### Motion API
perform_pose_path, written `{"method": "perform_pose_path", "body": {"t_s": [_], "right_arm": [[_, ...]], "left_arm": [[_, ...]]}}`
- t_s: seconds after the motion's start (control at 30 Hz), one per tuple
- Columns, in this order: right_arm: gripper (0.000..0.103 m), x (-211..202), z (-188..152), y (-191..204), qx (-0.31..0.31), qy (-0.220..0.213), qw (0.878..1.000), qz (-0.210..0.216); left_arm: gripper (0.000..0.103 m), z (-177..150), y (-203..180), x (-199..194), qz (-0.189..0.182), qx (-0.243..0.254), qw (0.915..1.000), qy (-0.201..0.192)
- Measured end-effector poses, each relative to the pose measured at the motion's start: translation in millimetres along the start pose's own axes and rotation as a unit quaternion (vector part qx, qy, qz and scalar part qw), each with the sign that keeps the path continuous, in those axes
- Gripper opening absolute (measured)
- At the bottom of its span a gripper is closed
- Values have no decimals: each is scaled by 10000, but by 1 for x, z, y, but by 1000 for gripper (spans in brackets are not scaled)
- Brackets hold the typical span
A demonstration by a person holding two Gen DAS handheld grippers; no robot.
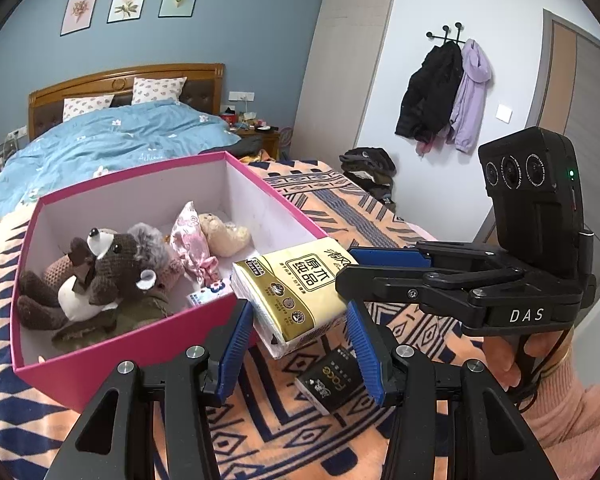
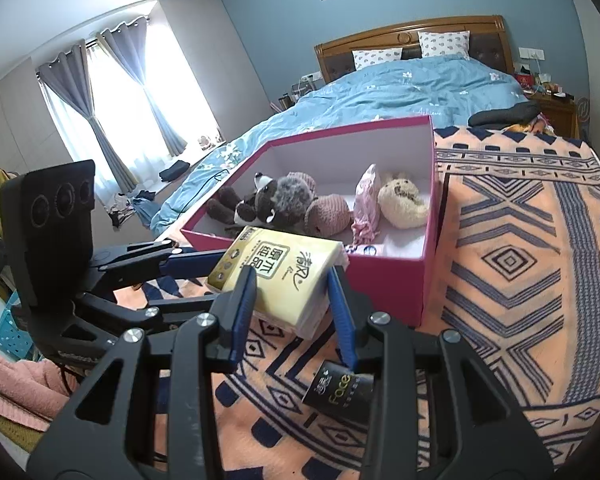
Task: Organize objects
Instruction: 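Carry the tissue pack over the pink box rim with the right gripper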
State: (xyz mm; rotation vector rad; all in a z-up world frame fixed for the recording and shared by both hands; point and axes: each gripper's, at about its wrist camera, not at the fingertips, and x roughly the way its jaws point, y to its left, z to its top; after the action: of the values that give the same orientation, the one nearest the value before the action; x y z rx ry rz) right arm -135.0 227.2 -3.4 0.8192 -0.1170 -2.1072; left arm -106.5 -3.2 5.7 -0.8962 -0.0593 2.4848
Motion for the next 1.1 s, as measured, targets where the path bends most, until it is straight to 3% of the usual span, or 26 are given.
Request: {"method": "perform_pose_path", "body": {"t_s": [1.1], "right_arm": [[40, 16, 25, -20, 71, 49, 9999, -136]], "left_arm": [[49, 24, 14, 24, 112, 20, 9999, 96]]}}
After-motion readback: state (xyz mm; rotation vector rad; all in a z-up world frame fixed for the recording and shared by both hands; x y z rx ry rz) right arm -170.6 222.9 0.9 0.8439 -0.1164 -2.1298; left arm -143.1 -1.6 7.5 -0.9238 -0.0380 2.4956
